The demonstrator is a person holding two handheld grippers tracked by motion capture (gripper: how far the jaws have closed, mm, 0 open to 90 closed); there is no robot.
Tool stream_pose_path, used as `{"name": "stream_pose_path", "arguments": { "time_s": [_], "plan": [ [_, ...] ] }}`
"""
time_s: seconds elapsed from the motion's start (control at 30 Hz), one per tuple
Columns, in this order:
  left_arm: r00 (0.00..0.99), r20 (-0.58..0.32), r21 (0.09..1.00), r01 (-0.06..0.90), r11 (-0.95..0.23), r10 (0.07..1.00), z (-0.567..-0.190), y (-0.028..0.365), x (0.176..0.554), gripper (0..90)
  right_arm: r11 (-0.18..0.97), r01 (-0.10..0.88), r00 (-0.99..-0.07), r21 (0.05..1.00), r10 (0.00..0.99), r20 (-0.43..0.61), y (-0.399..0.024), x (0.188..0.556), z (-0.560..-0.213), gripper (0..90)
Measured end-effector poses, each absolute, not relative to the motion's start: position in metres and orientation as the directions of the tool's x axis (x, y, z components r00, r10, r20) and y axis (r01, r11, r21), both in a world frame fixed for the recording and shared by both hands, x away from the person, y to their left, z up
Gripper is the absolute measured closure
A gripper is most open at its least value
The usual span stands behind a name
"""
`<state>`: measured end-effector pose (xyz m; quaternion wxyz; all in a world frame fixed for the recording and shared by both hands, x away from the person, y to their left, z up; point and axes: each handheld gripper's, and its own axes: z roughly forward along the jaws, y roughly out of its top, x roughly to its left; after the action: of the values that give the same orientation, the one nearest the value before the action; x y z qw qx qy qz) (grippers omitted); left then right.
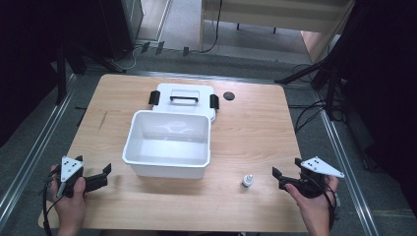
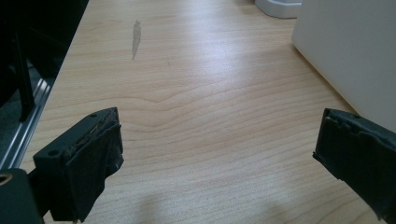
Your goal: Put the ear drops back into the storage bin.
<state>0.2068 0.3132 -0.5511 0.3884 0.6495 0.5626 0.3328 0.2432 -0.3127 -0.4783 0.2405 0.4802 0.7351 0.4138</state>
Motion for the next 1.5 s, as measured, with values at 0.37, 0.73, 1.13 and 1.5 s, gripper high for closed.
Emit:
{"name": "stream_pose_path", "arguments": {
  "time_s": [0.37, 0.73, 1.13, 1.5],
  "plan": [
    [0.146, -0.005, 0.878, 0.473, -0.065, 0.989, -0.551, 0.313, 0.207, 1.4, 0.424, 0.602, -0.560, 0.677, 0.828, -0.021, -0.286, 0.268, -0.449, 13.4],
    [0.144, -0.004, 0.879, 0.473, -0.065, 0.990, -0.551, 0.313, 0.207, 1.4, 0.567, 0.618, -0.646, 0.545, 0.761, -0.058, -0.258, 0.285, -0.428, 16.6],
    [0.145, -0.006, 0.879, 0.472, -0.064, 0.989, -0.551, 0.313, 0.207, 1.4, 0.690, 0.595, -0.726, 0.412, 0.681, -0.092, -0.229, 0.291, -0.421, 23.8],
    [0.146, -0.005, 0.879, 0.473, -0.065, 0.989, -0.551, 0.313, 0.207, 1.4, 0.784, 0.563, -0.805, 0.264, 0.591, -0.039, -0.206, 0.293, -0.432, 37.9]
  ]
}}
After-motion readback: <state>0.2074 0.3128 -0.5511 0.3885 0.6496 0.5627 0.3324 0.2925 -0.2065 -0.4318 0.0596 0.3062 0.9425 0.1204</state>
